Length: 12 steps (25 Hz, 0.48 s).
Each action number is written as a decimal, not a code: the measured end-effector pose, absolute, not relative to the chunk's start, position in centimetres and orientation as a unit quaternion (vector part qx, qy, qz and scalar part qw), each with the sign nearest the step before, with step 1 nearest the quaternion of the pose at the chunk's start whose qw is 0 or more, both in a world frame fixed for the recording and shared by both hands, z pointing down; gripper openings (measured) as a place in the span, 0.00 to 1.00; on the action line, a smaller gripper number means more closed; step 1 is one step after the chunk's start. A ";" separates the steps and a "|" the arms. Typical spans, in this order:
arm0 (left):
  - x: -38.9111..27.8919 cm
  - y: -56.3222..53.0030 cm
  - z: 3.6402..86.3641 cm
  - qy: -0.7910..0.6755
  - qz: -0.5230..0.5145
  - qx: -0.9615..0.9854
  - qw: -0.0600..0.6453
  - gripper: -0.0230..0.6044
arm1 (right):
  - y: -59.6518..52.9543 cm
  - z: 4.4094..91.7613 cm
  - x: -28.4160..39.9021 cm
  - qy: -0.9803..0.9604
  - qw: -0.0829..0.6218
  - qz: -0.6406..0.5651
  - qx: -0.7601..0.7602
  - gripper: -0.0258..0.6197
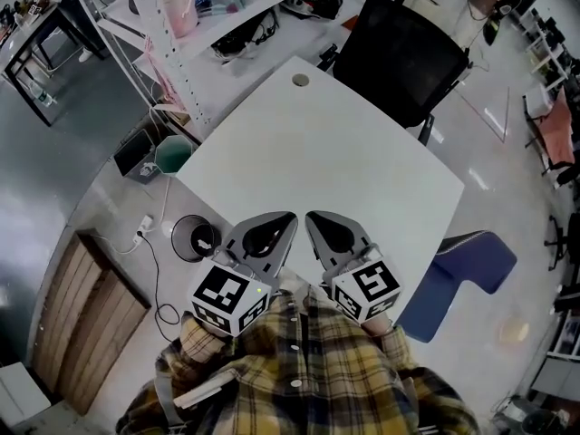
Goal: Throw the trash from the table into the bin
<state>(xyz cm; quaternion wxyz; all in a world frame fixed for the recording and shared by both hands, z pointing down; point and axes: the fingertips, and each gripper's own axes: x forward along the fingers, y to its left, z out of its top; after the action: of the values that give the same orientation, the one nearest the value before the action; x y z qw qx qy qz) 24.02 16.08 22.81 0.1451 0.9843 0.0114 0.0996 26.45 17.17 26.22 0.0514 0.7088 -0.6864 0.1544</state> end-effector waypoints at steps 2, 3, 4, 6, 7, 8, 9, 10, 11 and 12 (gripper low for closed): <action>24.0 16.1 22.8 0.014 0.100 0.984 0.145 0.05 | 17.2 26.2 26.4 -0.685 0.050 0.157 0.710 0.04; 23.9 16.1 22.8 0.015 0.099 0.984 0.145 0.05 | 17.2 26.1 26.4 -0.685 0.049 0.157 0.710 0.04; 23.9 16.0 22.7 0.016 0.099 0.984 0.144 0.05 | 17.2 26.1 26.4 -0.684 0.049 0.155 0.711 0.04; 23.9 16.0 22.7 0.018 0.098 0.985 0.143 0.05 | 17.1 26.0 26.3 -0.684 0.051 0.153 0.711 0.04; 23.8 16.0 22.7 0.018 0.098 0.985 0.143 0.05 | 17.1 26.0 26.3 -0.684 0.052 0.152 0.711 0.04; 23.8 15.9 22.7 0.019 0.097 0.985 0.143 0.05 | 17.1 26.0 26.2 -0.684 0.053 0.151 0.711 0.04; 23.9 15.9 22.7 0.019 0.097 0.985 0.144 0.05 | 17.0 25.9 26.2 -0.684 0.053 0.150 0.712 0.04; 23.9 15.8 22.7 0.020 0.096 0.985 0.144 0.05 | 16.9 25.9 26.2 -0.684 0.053 0.150 0.712 0.04; 23.9 15.7 22.6 0.020 0.095 0.985 0.145 0.05 | 16.9 25.8 26.3 -0.685 0.054 0.149 0.711 0.04; 24.0 15.6 22.6 0.019 0.095 0.985 0.145 0.05 | 16.8 25.7 26.3 -0.685 0.055 0.149 0.711 0.04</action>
<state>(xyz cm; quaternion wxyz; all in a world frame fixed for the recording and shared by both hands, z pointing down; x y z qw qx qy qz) 23.99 15.57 22.60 0.1448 0.9847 0.0195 0.0949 26.31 16.77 25.69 0.0545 0.7113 -0.6848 0.1487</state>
